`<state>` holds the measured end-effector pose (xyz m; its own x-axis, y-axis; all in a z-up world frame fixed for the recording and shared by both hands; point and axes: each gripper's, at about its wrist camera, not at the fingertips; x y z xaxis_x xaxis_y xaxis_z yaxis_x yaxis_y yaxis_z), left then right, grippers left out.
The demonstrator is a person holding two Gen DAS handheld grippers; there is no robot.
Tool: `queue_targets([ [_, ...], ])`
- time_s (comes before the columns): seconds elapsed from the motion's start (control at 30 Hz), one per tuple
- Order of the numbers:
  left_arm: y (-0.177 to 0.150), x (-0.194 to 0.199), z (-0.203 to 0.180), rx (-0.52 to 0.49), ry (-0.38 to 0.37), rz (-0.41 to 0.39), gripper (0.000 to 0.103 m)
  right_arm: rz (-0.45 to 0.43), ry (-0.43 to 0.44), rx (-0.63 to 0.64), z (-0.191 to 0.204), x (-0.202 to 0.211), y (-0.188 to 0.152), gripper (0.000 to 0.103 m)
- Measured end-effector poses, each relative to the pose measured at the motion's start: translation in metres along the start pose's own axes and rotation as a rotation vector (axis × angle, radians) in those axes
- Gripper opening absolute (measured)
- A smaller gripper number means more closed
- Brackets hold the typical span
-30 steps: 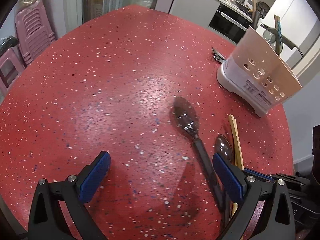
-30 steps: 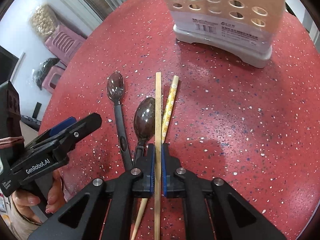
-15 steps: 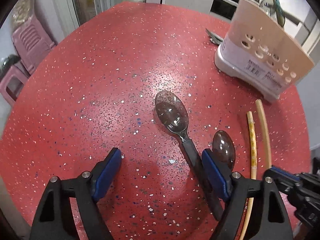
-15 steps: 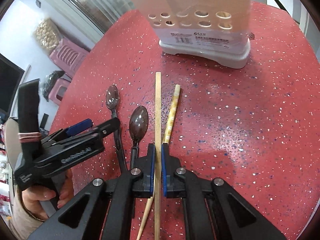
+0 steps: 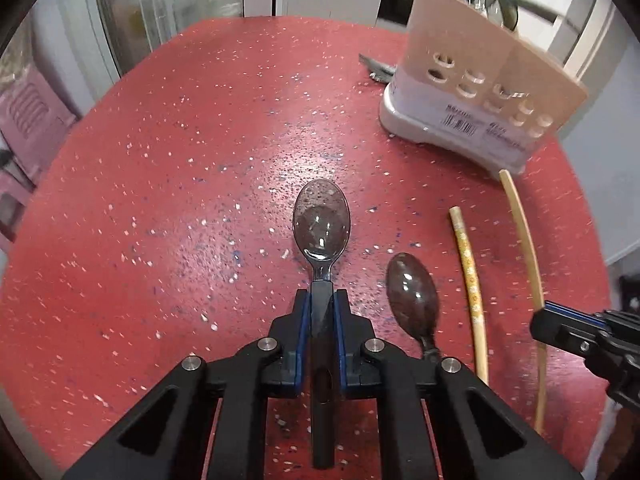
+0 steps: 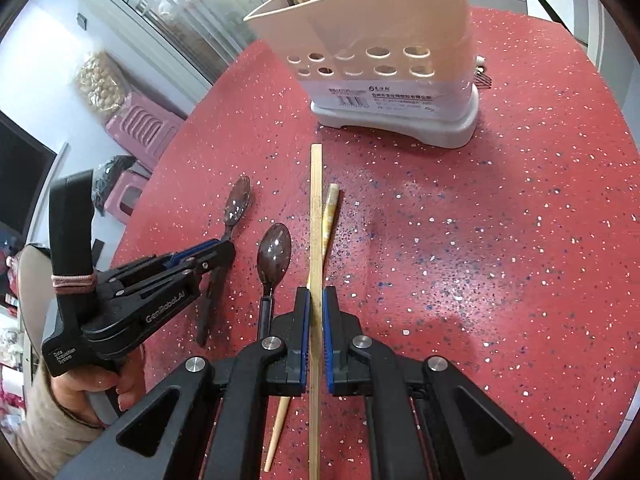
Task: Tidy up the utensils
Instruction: 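Carry the wooden chopstick and dark spoon up to the holder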
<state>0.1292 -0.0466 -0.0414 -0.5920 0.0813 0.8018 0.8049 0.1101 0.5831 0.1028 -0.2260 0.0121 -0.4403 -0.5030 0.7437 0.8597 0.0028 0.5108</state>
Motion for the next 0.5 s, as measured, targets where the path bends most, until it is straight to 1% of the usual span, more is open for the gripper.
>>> queue_targets([
  [0.2, -0.017, 0.029, 0.021, 0.025, -0.047, -0.097, 0.036, -0.028, 0.002, 0.003, -0.001, 0.011, 0.000, 0.007],
  [0.3, -0.015, 0.046, 0.025, 0.040, -0.071, -0.157, 0.036, -0.048, 0.010, 0.008, 0.001, 0.017, 0.002, 0.007],
  [0.4, -0.005, 0.058, 0.032, 0.057, -0.092, -0.202, 0.036, -0.074, 0.015, 0.020, 0.003, 0.027, 0.005, 0.007],
  [0.5, 0.004, 0.074, 0.035, 0.069, -0.112, -0.256, 0.036, -0.121, 0.021, 0.034, 0.006, 0.042, 0.012, 0.007],
])
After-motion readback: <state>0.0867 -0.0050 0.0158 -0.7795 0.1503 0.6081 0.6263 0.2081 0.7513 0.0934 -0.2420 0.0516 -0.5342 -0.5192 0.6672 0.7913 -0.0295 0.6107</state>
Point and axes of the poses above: each gripper's, at about its wrist camera, not at the fingertips, and x roughly against the way its jaws point, z to its left, y to its top, and after that the axes turned 10 degrees about -z, right-handed
